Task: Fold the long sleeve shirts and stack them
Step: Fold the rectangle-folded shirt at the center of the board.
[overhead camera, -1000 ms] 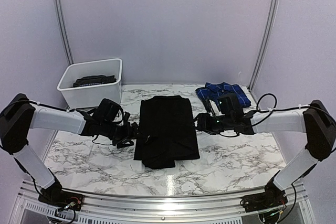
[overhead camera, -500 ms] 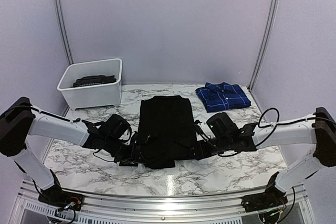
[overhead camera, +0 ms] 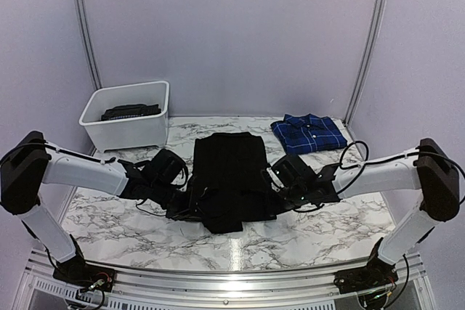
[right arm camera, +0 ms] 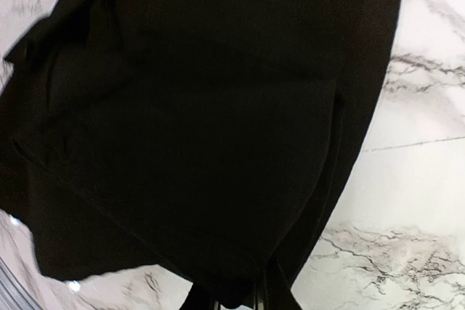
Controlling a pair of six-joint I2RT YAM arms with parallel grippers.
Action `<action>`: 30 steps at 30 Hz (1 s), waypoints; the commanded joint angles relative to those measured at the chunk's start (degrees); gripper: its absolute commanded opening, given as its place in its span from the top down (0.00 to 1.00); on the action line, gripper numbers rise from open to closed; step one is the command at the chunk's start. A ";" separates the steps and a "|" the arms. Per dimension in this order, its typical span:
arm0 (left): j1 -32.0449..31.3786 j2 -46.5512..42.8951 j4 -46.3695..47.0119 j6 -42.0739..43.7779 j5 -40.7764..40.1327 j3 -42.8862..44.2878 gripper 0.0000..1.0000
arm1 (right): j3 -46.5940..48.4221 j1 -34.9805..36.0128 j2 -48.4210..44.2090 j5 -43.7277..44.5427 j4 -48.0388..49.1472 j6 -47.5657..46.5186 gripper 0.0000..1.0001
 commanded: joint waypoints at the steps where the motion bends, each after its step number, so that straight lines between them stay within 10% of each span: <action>1: 0.26 -0.11 0.79 -1.35 -0.53 2.82 0.91 | 7.19 0.39 0.96 4.81 -4.46 -0.24 0.94; 15: 14.91 10.37 14.11 -10.56 0.41 10.82 0.95 | 30.27 -7.79 18.63 9.41 -7.88 -4.10 0.99; 23: 17.06 17.69 14.33 -6.78 -1.49 21.77 0.43 | 36.47 -11.39 18.49 9.65 -9.36 -5.01 0.56; 30: 17.47 14.05 7.90 -0.26 -6.85 23.30 0.22 | 33.33 -9.83 14.28 5.31 -7.47 -6.68 0.49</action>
